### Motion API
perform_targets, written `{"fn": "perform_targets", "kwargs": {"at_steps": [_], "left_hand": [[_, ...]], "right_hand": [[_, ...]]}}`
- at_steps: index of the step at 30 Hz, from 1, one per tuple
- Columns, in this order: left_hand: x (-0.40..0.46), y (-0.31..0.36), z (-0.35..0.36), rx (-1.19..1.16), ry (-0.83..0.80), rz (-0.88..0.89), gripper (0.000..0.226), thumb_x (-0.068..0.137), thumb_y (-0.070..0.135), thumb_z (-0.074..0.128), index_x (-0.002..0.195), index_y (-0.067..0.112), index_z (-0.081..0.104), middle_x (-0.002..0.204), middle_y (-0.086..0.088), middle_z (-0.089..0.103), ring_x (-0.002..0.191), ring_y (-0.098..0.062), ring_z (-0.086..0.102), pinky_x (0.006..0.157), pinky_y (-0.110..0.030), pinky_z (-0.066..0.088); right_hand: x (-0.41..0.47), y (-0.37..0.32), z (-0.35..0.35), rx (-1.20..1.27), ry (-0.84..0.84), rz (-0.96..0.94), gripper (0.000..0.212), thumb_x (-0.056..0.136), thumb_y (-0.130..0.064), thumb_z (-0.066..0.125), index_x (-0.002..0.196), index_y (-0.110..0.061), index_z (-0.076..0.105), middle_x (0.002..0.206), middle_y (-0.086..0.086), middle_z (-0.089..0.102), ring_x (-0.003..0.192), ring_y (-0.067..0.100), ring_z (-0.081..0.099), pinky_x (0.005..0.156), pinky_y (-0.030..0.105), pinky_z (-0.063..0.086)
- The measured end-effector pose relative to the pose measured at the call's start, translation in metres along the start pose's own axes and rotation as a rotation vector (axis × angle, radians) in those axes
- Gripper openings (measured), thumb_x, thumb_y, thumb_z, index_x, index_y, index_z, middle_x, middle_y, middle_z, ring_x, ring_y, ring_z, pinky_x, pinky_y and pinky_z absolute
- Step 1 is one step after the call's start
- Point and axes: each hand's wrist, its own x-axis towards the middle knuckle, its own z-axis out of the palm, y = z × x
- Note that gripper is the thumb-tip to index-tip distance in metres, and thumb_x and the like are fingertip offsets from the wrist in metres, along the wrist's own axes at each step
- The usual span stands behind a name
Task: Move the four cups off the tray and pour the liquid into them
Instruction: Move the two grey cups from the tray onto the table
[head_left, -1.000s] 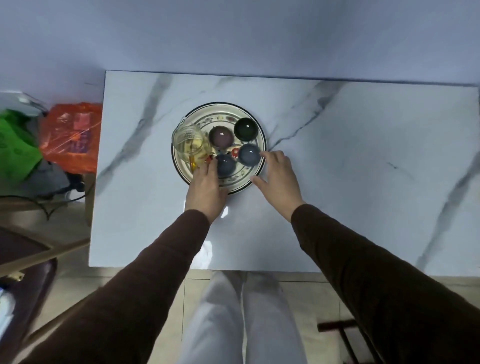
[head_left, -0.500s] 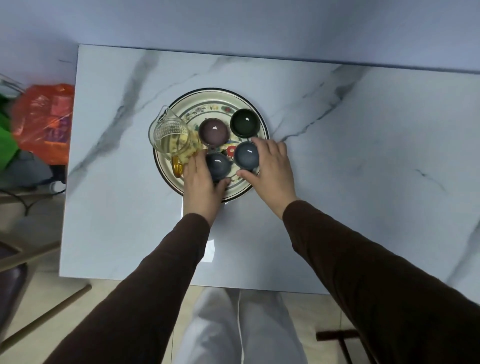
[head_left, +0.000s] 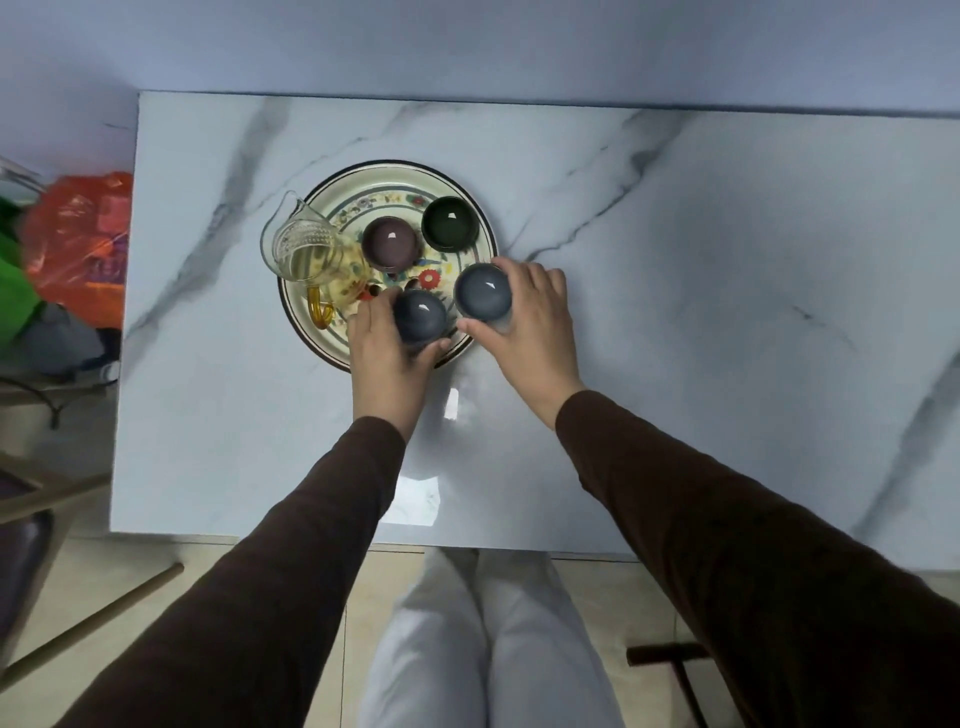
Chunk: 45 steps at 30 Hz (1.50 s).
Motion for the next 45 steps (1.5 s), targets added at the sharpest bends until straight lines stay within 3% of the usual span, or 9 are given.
{"fn": "perform_targets", "kwargs": {"at_steps": [13,26,33,45], "left_hand": [[-0.075,0.102,0.047,-0.018,-0.164,0.168,0.067,0.079,0.028,0.077,0.136,0.012,0.047,0.131,-0.006,0.053,0.125,-0.022,0.043,0.105,-0.024,0.034],[-0.120,0.211,0.188,-0.035,-0.222,0.142,0.064,0.080,0.030,0.073,0.136,0.020,0.045,0.128,0.003,0.052,0.119,-0.015,0.042,0.095,-0.020,0.033],[-0.105,0.238,0.254,-0.046,-0.302,0.198,0.063,0.080,0.026,0.074,0.137,0.018,0.047,0.129,0.000,0.053,0.122,-0.018,0.043,0.100,-0.024,0.037],[-0.072,0.239,0.337,0.040,-0.345,0.211,0.062,0.077,0.025,0.072,0.135,0.019,0.048,0.127,-0.001,0.053,0.120,-0.020,0.042,0.096,-0.020,0.031]], "right_hand": [[-0.090,0.075,-0.107,0.008,0.131,0.167,0.067,0.078,-0.046,0.078,0.134,-0.019,0.051,0.124,0.000,0.058,0.115,0.019,0.043,0.094,0.033,0.047],[-0.120,0.242,-0.217,0.031,0.125,0.279,0.068,0.077,-0.047,0.078,0.134,-0.020,0.051,0.127,-0.001,0.057,0.120,0.021,0.042,0.098,0.035,0.046],[-0.109,0.315,-0.229,0.052,0.214,0.381,0.068,0.073,-0.052,0.078,0.129,-0.026,0.050,0.124,-0.008,0.056,0.116,0.013,0.040,0.092,0.028,0.046],[-0.064,0.404,-0.221,0.064,0.224,0.371,0.068,0.073,-0.047,0.080,0.130,-0.020,0.054,0.125,-0.003,0.057,0.117,0.018,0.040,0.097,0.035,0.046]]}}
